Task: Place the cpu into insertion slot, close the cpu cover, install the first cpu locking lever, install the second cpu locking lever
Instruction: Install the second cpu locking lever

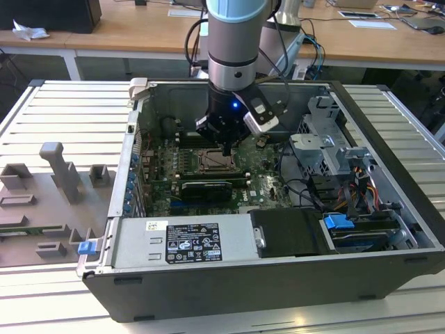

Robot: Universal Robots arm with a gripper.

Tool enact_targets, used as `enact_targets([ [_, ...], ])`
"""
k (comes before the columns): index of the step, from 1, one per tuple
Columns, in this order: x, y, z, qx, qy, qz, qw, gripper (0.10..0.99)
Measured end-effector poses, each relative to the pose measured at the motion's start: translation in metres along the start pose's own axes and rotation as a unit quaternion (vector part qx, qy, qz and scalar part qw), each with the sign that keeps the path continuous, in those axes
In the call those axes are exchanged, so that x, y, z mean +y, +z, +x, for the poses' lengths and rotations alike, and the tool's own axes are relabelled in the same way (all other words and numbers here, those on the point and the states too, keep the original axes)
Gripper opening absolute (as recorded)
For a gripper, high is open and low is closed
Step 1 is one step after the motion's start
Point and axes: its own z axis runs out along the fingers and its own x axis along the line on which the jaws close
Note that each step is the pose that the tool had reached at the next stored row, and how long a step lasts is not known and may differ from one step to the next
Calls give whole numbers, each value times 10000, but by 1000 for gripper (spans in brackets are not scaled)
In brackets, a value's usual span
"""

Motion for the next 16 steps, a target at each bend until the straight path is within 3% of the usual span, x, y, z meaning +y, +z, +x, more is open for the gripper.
enact_targets([
  [7, -18, -52, -1, 0, 0, -1, 10000, 106],
  [10, -136, -61, 12, -1, 1, -8, 10000, 106],
  [12, -150, -62, 13, 8, 2, -14, 10000, 106],
  [14, -176, -63, 16, 60, 7, -35, 10000, 106],
  [16, -201, -64, 19, 62, 7, -38, 10000, 106],
])
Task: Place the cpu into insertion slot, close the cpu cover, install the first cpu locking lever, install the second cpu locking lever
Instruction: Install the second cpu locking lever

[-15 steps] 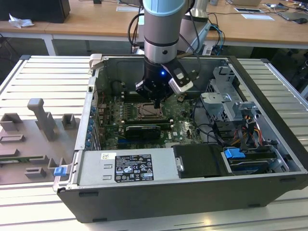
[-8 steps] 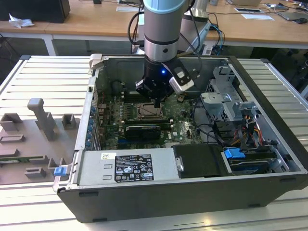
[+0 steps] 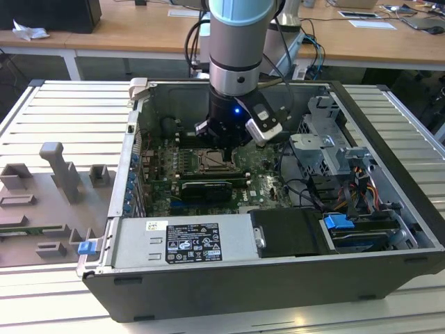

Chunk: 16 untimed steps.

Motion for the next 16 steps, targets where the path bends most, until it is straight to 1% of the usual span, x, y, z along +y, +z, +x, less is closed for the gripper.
enact_targets([
  [5, -58, -4, 6, 0, 0, 0, 10000, 106],
  [13, -127, -10, 13, 1, 0, 0, 10000, 106],
  [14, -133, -9, 13, 33, 3, -6, 10000, 106],
  [16, -136, -11, 14, 74, 7, -17, 10000, 106],
])
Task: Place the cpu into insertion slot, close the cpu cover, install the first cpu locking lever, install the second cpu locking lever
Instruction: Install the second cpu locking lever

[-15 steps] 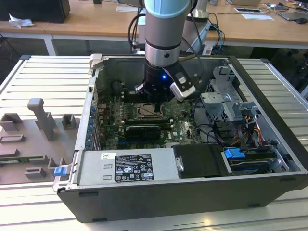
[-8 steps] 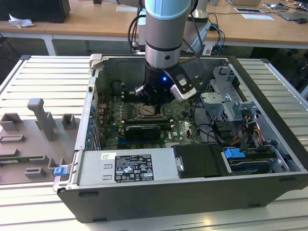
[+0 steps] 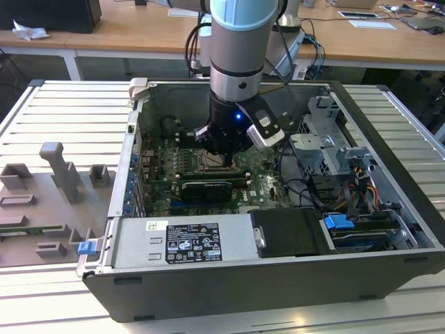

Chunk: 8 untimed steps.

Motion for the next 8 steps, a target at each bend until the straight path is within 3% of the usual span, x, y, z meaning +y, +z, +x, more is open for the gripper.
enact_targets([
  [1, 0, 0, 1, 22, 2, -6, 10000, 106],
  [6, -6, 9, 26, 23, 3, -14, 10000, 106],
  [8, -3, 9, 58, 19, 4, -49, 10000, 106],
])
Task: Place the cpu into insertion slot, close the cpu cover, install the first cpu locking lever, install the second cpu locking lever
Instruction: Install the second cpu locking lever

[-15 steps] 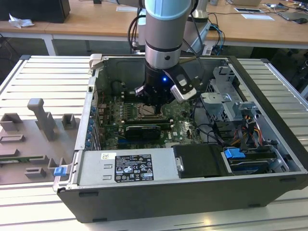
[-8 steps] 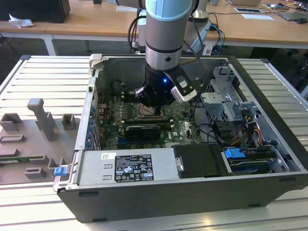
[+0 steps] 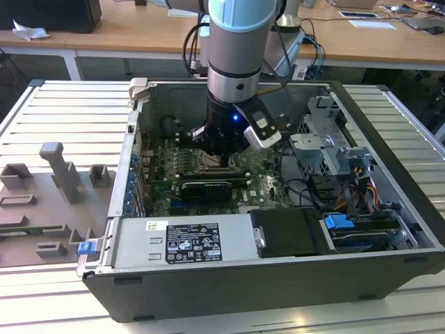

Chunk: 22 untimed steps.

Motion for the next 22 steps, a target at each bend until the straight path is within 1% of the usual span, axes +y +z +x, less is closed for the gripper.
enact_targets([
  [1, 2, 0, 14, -4, 1, -38, 10000, 106],
  [2, 3, 0, 25, -12, 1, -110, 9999, 106],
  [4, 4, 0, 36, -21, 2, -204, 9998, 106],
  [5, 5, 1, 41, -23, 3, -217, 9998, 106],
  [11, 10, 1, 99, -23, 3, -220, 9998, 106],
  [22, 12, 1, 119, -23, 2, -220, 9998, 106],
])
